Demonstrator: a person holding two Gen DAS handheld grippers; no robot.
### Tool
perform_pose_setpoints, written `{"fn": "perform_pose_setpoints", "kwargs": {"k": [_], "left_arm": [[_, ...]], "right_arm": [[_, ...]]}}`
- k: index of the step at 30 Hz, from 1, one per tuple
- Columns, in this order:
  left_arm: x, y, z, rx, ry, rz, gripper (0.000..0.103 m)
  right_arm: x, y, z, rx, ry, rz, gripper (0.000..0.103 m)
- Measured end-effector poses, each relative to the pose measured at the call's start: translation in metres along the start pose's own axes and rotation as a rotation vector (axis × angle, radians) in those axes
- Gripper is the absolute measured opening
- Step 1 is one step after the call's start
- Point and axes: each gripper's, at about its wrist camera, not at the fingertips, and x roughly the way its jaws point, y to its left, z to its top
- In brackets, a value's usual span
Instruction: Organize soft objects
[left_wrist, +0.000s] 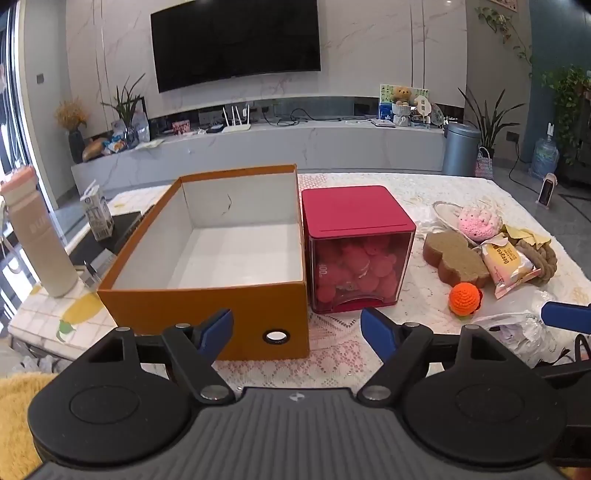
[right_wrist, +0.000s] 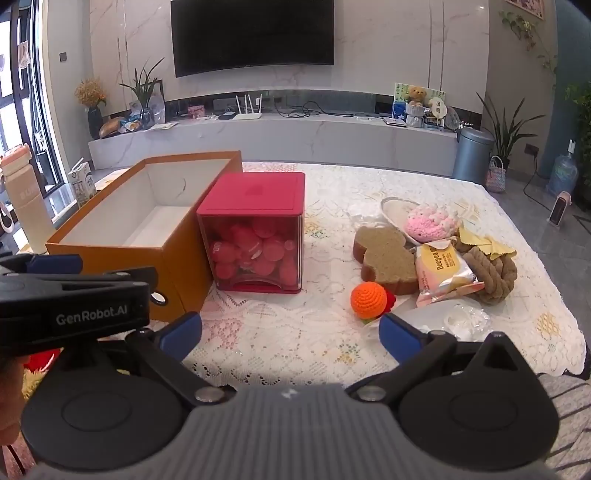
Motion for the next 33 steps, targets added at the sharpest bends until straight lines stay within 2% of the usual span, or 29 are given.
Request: {"fn": "perform_pose_setpoints", "kwargs": {"k": [16, 33], "left_arm": [[0.0023, -0.0019, -0.0005, -0.02, -0.012, 0.01, 0.092], [-0.0006, -0.0051, -0.0005, 0.021, -0.029, 0.017, 0.09]], "right_arm": [[-0.0028, -0.0023, -0.0026, 0.005, -0.012, -0.012, 0.1], [-0.001, -0.0022, -0.0036, 0.006, -0.005, -0.006, 0.1]]}}
